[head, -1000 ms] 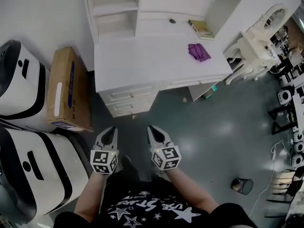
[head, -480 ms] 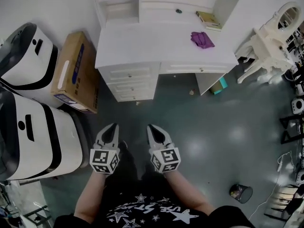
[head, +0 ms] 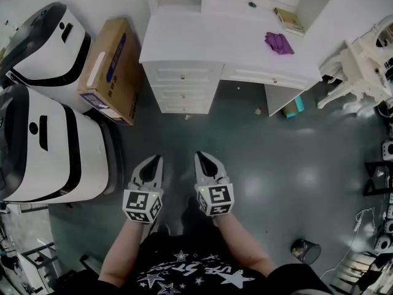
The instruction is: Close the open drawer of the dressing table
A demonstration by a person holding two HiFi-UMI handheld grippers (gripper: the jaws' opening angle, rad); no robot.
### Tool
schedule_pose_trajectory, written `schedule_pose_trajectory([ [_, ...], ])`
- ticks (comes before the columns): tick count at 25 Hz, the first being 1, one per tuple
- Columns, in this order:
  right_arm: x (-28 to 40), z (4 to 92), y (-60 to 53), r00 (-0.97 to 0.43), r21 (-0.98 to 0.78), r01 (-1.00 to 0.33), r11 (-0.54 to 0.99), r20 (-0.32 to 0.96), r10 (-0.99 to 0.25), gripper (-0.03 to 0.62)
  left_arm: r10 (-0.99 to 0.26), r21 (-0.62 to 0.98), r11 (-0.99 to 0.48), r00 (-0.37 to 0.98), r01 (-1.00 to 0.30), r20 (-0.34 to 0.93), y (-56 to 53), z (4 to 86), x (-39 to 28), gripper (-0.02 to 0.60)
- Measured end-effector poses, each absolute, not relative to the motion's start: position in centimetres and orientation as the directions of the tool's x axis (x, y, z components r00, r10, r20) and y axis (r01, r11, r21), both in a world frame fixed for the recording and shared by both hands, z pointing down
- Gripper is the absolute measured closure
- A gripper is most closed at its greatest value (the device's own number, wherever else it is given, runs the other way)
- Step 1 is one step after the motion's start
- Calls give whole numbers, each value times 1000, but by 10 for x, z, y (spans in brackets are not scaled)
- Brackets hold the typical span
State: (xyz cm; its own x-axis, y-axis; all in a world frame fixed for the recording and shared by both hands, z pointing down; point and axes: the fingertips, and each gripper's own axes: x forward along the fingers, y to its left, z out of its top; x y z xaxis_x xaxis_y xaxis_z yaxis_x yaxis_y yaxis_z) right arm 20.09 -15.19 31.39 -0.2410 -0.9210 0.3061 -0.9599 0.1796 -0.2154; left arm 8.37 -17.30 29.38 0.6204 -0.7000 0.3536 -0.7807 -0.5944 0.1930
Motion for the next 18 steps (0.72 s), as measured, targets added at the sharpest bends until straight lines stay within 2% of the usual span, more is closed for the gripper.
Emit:
schedule_pose_trajectory([
  [7, 157, 296, -131, -233, -132, -970, 203, 282, -931, 591, -708, 245, -603, 651, -759, 274, -132, 278, 41, 566],
  [18, 55, 257, -24, -182, -66, -983, 172, 212, -960, 591, -681, 192, -685, 711, -703, 173, -37, 245, -53, 566],
])
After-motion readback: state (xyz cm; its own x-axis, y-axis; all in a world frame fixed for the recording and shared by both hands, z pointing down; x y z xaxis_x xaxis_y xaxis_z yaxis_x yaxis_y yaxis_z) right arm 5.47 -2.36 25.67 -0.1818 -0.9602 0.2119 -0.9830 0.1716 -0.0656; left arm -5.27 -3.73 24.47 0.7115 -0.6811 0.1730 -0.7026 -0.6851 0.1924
